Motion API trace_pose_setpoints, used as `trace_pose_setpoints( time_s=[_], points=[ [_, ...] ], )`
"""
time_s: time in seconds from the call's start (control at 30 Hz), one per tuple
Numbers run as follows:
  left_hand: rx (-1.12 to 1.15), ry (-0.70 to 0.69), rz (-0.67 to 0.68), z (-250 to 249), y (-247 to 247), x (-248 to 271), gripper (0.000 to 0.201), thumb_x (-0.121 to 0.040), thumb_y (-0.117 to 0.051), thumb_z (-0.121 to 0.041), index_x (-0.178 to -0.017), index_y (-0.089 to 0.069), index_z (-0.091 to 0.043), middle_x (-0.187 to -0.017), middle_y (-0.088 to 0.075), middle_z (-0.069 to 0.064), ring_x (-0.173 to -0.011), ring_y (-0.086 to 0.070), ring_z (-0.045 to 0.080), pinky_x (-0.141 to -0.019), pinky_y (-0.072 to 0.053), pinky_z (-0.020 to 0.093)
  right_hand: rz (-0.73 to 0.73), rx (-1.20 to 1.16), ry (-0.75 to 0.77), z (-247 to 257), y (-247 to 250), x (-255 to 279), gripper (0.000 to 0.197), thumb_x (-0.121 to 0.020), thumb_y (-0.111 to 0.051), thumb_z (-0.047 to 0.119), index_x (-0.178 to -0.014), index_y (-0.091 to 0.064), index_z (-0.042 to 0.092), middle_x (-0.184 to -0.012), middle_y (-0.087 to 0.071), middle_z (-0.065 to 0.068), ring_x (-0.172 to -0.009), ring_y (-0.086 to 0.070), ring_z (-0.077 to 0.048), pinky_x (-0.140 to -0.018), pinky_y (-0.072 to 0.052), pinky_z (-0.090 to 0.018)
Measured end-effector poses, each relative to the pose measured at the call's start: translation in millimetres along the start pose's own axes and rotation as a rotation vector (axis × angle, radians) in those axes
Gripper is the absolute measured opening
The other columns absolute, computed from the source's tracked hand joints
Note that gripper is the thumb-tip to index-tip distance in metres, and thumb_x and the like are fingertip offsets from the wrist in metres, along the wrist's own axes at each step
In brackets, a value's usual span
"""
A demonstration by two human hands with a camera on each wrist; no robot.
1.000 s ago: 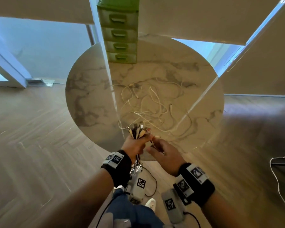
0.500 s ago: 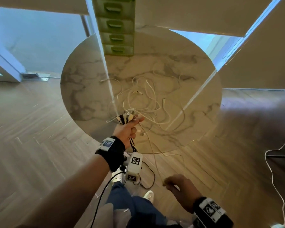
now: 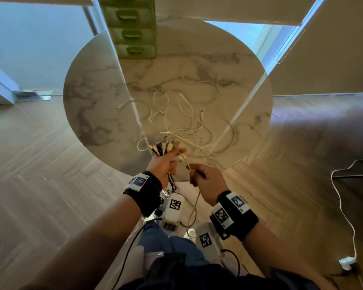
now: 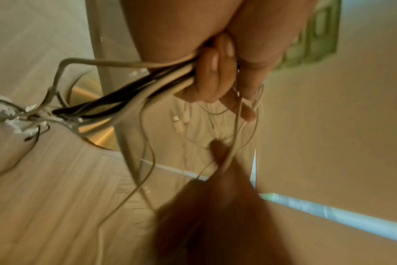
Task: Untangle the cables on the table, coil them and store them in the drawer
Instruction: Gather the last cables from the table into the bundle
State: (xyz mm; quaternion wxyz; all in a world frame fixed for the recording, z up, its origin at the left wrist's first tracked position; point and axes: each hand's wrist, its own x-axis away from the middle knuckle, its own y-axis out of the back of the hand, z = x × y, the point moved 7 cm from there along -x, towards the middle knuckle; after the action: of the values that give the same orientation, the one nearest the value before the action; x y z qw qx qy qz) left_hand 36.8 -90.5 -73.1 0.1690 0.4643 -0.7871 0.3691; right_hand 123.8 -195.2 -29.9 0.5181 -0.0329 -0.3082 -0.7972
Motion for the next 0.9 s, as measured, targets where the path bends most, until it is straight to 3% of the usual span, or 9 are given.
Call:
trace_pose_setpoints(
  time_s=[0.1, 0.23, 0.33, 0.43, 0.5, 0.6, 0.7, 0.8, 0.9],
  points=[
    [0.150, -0.048, -0.107, -20.5, 19.9, -9.5, 0.012, -0.097, -0.050, -0.017, -0.090, -0.060, -0.017, -0.079, -0.069, -0.005, -0.032, -0.023, 0.000, -0.031, -0.020, 0.013, 0.109, 0.081, -0.110, -33.7, -2.9, 30.7, 0.022, -0.093, -0.048, 0.013, -0.106, -0.065, 0.017, -0.073, -0.062, 0.005, -0.069, -0.057, -0.010, -0.076, -0.049, -0.025],
    [-0.034, -0.069, -0.025, -21.6, 19.2, -0.7, 0.021, -0.096, -0.049, -0.008, -0.079, -0.059, -0.012, -0.082, -0.071, 0.000, -0.034, -0.023, 0.001, -0.032, -0.019, 0.014, 0.154, 0.156, -0.226, -71.4, 1.3, 43.8, 0.016, -0.091, -0.052, 0.012, -0.098, -0.065, 0.020, -0.088, -0.067, 0.004, -0.086, -0.062, -0.011, -0.090, -0.049, -0.031],
    [-0.146, -0.079, 0.081, -4.5, 8.3, 8.1, 0.024, -0.096, -0.050, -0.011, -0.077, -0.064, -0.014, -0.077, -0.068, -0.001, -0.036, -0.023, 0.001, -0.035, -0.017, 0.015, 0.163, 0.168, -0.128, -48.6, -2.5, 31.4, 0.024, -0.091, -0.056, 0.018, -0.114, -0.058, 0.020, -0.108, -0.064, 0.005, -0.099, -0.056, -0.005, -0.088, -0.039, -0.018],
    [-0.252, -0.069, 0.124, 6.4, 0.7, 13.3, 0.024, -0.097, -0.049, -0.016, -0.087, -0.071, -0.011, -0.050, -0.042, -0.008, -0.037, -0.022, 0.001, -0.035, -0.020, 0.013, 0.149, 0.078, -0.028, -9.5, -10.0, 12.5, 0.033, -0.091, -0.055, 0.024, -0.124, -0.050, 0.019, -0.097, -0.061, 0.007, -0.091, -0.056, -0.006, -0.078, -0.037, -0.014],
    [-0.276, -0.054, 0.120, 7.6, -1.0, 13.9, 0.022, -0.097, -0.050, -0.020, -0.094, -0.070, -0.011, -0.057, -0.051, -0.005, -0.038, -0.023, 0.001, -0.035, -0.023, 0.013, 0.132, 0.031, 0.012, 10.3, -15.7, 2.7, 0.028, -0.092, -0.052, 0.020, -0.119, -0.055, 0.016, -0.079, -0.060, 0.008, -0.076, -0.056, -0.009, -0.070, -0.039, -0.018],
    [-0.202, -0.039, 0.099, 0.5, 2.7, 4.8, 0.024, -0.097, -0.050, -0.027, -0.090, -0.072, -0.020, -0.106, -0.068, -0.002, -0.039, -0.023, 0.002, -0.036, -0.019, 0.014, 0.077, -0.028, 0.033, 15.1, -14.1, 0.4, 0.022, -0.093, -0.049, 0.012, -0.108, -0.065, 0.016, -0.067, -0.053, 0.015, -0.064, -0.051, -0.002, -0.062, -0.039, -0.009],
    [-0.168, -0.064, 0.067, -19.6, 2.2, -6.7, 0.024, -0.093, -0.054, -0.035, -0.088, -0.071, -0.019, -0.098, -0.070, -0.005, -0.040, -0.022, 0.003, -0.035, -0.021, 0.014, 0.070, 0.018, 0.056, 3.5, -6.7, 14.2, 0.021, -0.092, -0.051, 0.009, -0.102, -0.068, 0.016, -0.072, -0.056, 0.016, -0.068, -0.052, 0.002, -0.064, -0.037, -0.002],
    [-0.204, -0.126, -0.052, -47.1, 3.8, -19.0, 0.042, -0.074, -0.073, -0.047, -0.105, -0.069, -0.019, -0.088, -0.055, -0.004, -0.042, -0.022, 0.005, -0.037, -0.022, 0.018, 0.100, 0.046, 0.082, -15.9, -1.6, 31.5, 0.021, -0.089, -0.056, 0.005, -0.098, -0.071, 0.016, -0.088, -0.064, 0.007, -0.082, -0.059, -0.008, -0.077, -0.042, -0.012],
    [-0.199, -0.151, -0.051, -58.7, 2.2, -27.2, 0.013, -0.092, -0.058, -0.031, -0.089, -0.065, -0.021, -0.087, -0.060, -0.004, -0.040, -0.025, 0.004, -0.037, -0.023, 0.017, 0.147, 0.080, 0.029, -38.3, -3.0, 45.7, 0.026, -0.089, -0.058, 0.008, -0.089, -0.071, 0.030, -0.094, -0.067, 0.002, -0.091, -0.061, -0.009, -0.077, -0.041, -0.006]
  ],
)
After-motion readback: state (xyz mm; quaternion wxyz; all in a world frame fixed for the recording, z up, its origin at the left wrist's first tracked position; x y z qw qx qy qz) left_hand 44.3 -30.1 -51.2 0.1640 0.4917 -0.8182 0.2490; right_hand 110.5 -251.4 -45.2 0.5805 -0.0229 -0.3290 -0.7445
